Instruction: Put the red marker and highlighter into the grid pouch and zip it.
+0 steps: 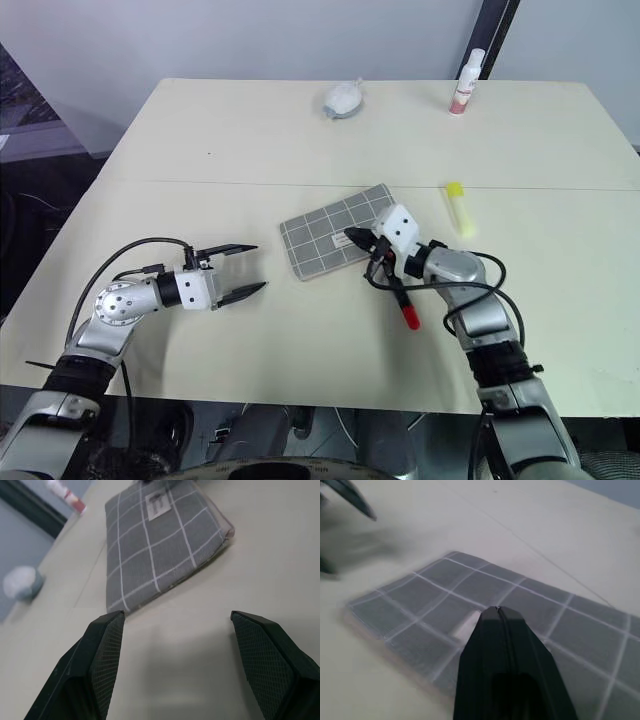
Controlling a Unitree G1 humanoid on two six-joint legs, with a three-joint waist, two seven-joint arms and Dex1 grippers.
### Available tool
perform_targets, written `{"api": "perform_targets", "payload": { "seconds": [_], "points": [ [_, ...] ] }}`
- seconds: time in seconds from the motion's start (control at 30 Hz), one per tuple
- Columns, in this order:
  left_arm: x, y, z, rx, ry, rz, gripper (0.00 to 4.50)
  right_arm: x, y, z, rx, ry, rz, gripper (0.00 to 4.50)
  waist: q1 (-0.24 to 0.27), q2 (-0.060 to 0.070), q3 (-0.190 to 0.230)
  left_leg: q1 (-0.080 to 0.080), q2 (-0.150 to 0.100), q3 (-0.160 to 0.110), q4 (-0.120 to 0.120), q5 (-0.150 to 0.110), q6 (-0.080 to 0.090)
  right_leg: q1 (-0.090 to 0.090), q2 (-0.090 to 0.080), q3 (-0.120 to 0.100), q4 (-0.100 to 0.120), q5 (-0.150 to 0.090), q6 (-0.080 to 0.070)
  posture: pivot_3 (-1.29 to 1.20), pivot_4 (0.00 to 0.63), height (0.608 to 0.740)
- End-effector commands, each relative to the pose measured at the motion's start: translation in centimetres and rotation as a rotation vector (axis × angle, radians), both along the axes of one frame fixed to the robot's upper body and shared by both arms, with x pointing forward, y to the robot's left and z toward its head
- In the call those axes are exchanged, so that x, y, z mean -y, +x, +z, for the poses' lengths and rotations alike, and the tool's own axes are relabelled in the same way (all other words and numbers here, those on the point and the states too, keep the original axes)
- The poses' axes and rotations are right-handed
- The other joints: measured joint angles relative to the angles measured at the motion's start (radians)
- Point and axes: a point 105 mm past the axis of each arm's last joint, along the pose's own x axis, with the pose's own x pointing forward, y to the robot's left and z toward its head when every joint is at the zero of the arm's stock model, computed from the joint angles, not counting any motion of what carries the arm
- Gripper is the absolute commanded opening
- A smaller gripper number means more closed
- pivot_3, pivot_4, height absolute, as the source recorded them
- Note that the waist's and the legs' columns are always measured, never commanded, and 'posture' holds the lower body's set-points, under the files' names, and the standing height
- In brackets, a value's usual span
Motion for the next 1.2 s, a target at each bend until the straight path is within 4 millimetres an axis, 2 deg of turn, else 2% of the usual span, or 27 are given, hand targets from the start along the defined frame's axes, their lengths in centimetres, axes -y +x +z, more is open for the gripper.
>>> {"api": "perform_targets", "payload": {
  "seconds": [0.03, 0.23, 0.53, 0.77, 0.87, 1.03, 1.2],
  "points": [
    [1.0, 0.2, 0.2, 0.064, 0.023, -0.055, 3.57, -0.3, 1.5, 0.8, 0.071, -0.047, -0.055, 0.04, 0.007, 0.0, 0.0, 0.0, 0.0, 0.0, 0.0, 0.0, 0.0, 0.0, 0.0, 0.0, 0.0, 0.001, 0.001, 0.0, 0.15, 0.74],
    [2.7, 2.3, 0.3, 0.134, 0.054, -0.052, 3.57, 0.2, 2.9, -0.9, 0.102, -0.252, -0.083, 0.04, 0.016, 0.0, 0.0, 0.001, 0.001, -0.001, 0.0, 0.002, 0.0, 0.0, 0.001, -0.001, 0.001, 0.002, 0.003, 0.0, 0.15, 0.74],
    [5.5, 3.3, 0.0, 0.209, 0.066, -0.096, 3.57, -0.2, 2.6, -1.0, 0.093, -0.236, -0.045, 0.04, 0.014, -0.001, -0.001, 0.002, 0.001, -0.001, 0.002, 0.003, 0.0, 0.002, 0.002, -0.001, 0.001, 0.005, 0.01, 0.0, 0.15, 0.74],
    [7.0, 3.2, 0.0, 0.162, 0.017, -0.144, 3.57, -0.2, 2.4, -0.8, 0.095, -0.23, -0.046, 0.04, 0.014, -0.001, -0.001, 0.002, 0.001, -0.001, 0.002, 0.004, 0.002, 0.002, 0.002, -0.001, 0.001, 0.006, 0.011, 0.0, 0.15, 0.74],
    [7.2, 3.2, -0.5, 0.109, 0.023, -0.16, 2.73, -0.1, 2.4, -0.6, 0.096, -0.214, -0.044, 0.0, 0.012, -0.001, -0.001, 0.002, 0.001, -0.001, 0.002, 0.004, 0.002, 0.002, 0.002, -0.001, 0.001, 0.006, 0.011, 0.0, 0.15, 0.74],
    [7.2, 3.3, -0.6, 0.09, 0.026, -0.163, 0.2, 0.1, 2.3, -0.2, 0.099, -0.212, -0.034, 0.0, 0.012, -0.001, -0.001, 0.002, 0.001, -0.001, 0.002, 0.004, 0.003, 0.002, 0.002, -0.001, 0.001, 0.006, 0.011, 0.0, 0.15, 0.74],
    [7.5, 3.5, -0.6, 0.043, 0.02, -0.171, 0.09, 0.2, 2.4, 0.3, 0.109, -0.209, -0.02, 0.0, 0.012, -0.001, -0.001, 0.002, 0.001, -0.001, 0.002, 0.004, 0.003, 0.002, 0.001, -0.001, 0.001, 0.006, 0.011, 0.0, 0.15, 0.74]
  ]
}}
